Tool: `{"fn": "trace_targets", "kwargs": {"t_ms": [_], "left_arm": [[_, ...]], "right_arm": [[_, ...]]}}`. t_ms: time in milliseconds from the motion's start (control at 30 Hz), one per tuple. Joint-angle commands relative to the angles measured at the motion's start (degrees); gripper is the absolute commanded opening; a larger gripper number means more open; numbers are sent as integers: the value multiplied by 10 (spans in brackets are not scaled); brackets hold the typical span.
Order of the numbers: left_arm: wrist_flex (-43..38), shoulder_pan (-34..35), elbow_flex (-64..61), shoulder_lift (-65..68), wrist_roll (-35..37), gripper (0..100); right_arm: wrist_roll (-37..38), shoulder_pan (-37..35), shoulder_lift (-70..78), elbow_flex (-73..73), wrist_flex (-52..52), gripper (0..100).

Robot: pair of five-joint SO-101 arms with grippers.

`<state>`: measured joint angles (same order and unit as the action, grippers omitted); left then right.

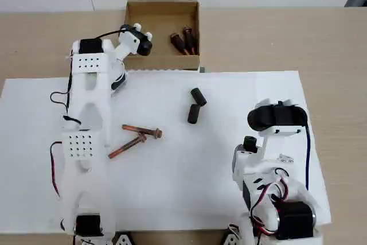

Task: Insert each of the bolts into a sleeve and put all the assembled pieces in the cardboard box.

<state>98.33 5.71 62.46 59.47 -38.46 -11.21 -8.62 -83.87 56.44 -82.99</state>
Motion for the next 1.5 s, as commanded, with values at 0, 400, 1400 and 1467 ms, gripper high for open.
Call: {"fn": "trace_targets", "kwargs": {"t_ms": [0, 400, 1400, 1467], "left_arm": [[21, -7, 75, -9, 6, 5], [21, -62, 150, -133, 166, 5], [-115, -190, -646, -891, 225, 5], [-155, -190, -716, -948, 225, 5]], "right_arm": [[4, -1, -3, -12, 15, 2], [23, -1, -3, -91, -2, 2], [124, -68, -195, 2, -18, 2], [121, -68, -203, 13, -17, 2]]}}
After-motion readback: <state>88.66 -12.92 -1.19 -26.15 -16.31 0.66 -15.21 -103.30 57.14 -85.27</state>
